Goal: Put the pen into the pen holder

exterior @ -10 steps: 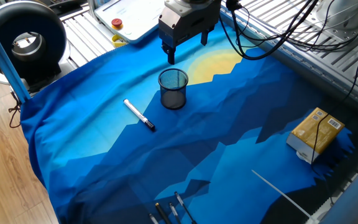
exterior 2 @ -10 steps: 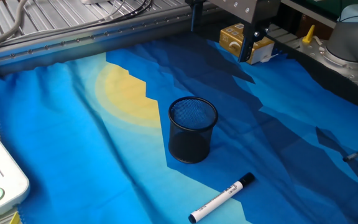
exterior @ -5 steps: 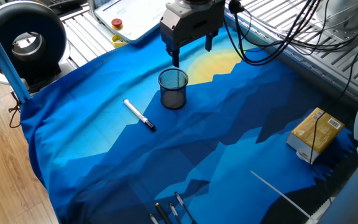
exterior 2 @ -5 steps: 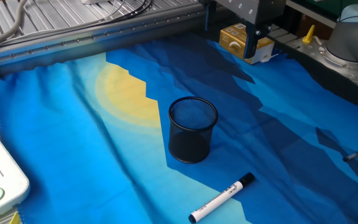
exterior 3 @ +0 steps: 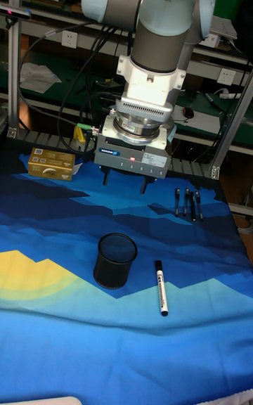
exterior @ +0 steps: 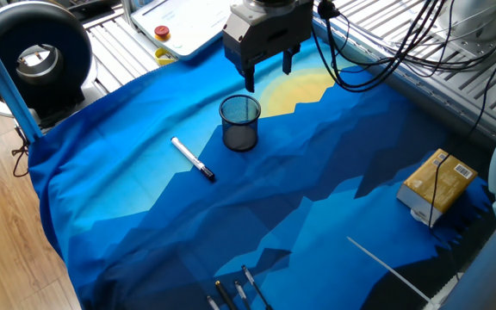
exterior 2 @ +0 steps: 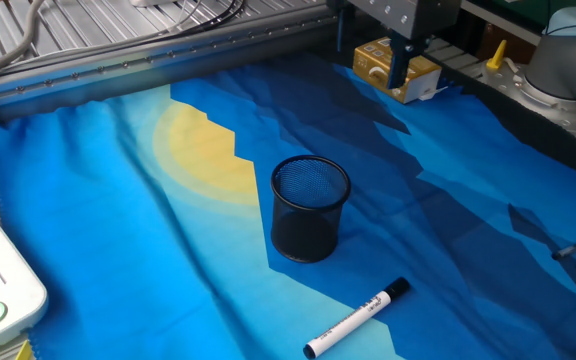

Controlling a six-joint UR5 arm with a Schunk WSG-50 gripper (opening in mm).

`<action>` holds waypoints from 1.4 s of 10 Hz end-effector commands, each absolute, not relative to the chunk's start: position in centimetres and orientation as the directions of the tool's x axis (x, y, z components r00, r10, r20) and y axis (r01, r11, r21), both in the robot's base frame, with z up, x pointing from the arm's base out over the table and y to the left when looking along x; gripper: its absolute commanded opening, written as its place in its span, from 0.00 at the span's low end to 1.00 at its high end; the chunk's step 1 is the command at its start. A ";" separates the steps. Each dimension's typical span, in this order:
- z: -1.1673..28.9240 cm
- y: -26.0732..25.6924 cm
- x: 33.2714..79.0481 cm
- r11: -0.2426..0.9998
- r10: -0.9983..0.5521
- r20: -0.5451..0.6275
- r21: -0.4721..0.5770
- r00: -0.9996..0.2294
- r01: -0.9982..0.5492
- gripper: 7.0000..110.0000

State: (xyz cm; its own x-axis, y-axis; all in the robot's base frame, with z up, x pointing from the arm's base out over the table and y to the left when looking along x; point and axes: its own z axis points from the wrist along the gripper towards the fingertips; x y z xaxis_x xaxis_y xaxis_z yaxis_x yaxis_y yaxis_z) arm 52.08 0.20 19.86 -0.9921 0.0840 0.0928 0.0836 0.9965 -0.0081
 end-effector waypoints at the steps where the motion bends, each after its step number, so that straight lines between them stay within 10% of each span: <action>1: 19.9 0.4 52.8 0.997 0.082 0.066 0.003 -0.994 0.082 0.00; 14: 19.9 2.5 54.0 0.991 0.095 0.026 0.097 -0.995 0.097 0.00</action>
State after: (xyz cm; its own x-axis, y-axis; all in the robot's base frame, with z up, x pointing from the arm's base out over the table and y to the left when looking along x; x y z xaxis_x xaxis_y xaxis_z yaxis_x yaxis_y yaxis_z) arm 53.08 1.45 19.76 -0.9932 0.1012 0.0576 0.1040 0.9935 0.0473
